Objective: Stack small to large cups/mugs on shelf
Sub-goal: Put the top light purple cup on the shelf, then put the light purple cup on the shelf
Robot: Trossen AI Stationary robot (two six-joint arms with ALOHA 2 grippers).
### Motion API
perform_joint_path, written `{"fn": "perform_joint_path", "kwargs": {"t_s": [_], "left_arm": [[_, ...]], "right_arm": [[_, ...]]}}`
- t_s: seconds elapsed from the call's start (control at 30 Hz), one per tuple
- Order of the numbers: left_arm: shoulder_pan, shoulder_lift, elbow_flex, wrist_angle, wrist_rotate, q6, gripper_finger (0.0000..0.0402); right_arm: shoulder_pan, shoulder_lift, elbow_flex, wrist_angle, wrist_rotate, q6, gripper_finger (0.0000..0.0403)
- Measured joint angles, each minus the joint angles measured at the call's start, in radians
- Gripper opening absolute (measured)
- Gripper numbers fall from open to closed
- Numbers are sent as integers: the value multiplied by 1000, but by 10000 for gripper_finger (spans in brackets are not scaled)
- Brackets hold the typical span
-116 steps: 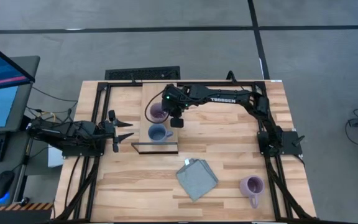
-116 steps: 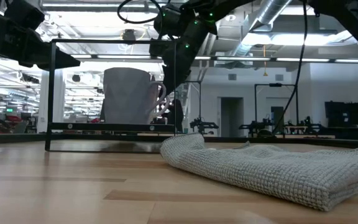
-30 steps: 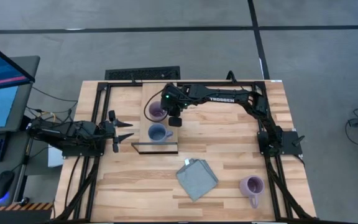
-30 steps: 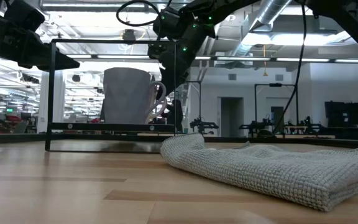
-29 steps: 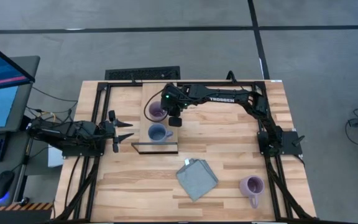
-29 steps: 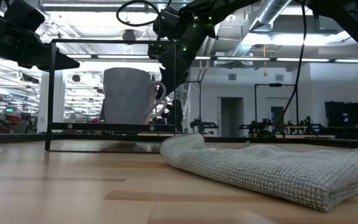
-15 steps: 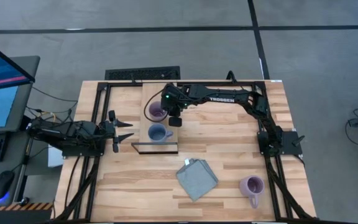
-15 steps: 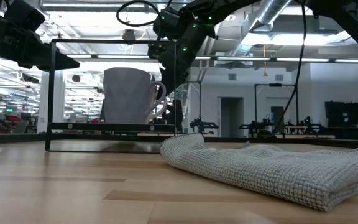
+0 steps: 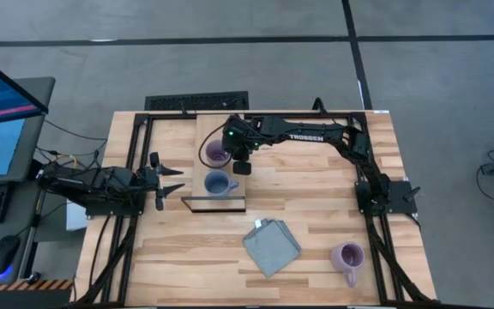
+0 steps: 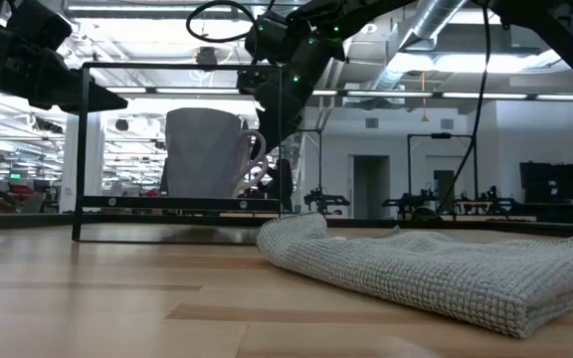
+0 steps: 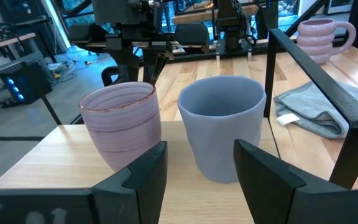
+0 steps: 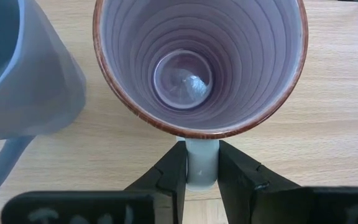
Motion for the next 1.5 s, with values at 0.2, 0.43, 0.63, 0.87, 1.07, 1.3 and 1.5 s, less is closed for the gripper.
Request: {"fn": "perform_joint_path", "kwargs": {"t_s": [0.2,0.43,0.63,0.87,1.07,1.3,1.5], "left_arm": [[0,0,0,-2,0,-4,177],[0,0,0,-6,0,-4,177],[0,0,0,-6,0,-4,177],[0,0,0,-6,0,-4,177],[0,0,0,-6,0,-4,177],[0,0,0,-6,0,-8,177],[0,0,0,-6,0,-8,177]], "right_arm": [[0,0,0,0,0,0,98],[0,0,0,-3,0,1,131],[0,0,0,-5,0,8,175],[0,0,0,-10,0,8,200],[1,0,0,-9,0,7,203],[2,0,0,-11,0,1,199],[2,0,0,-10,0,1,200]]}}
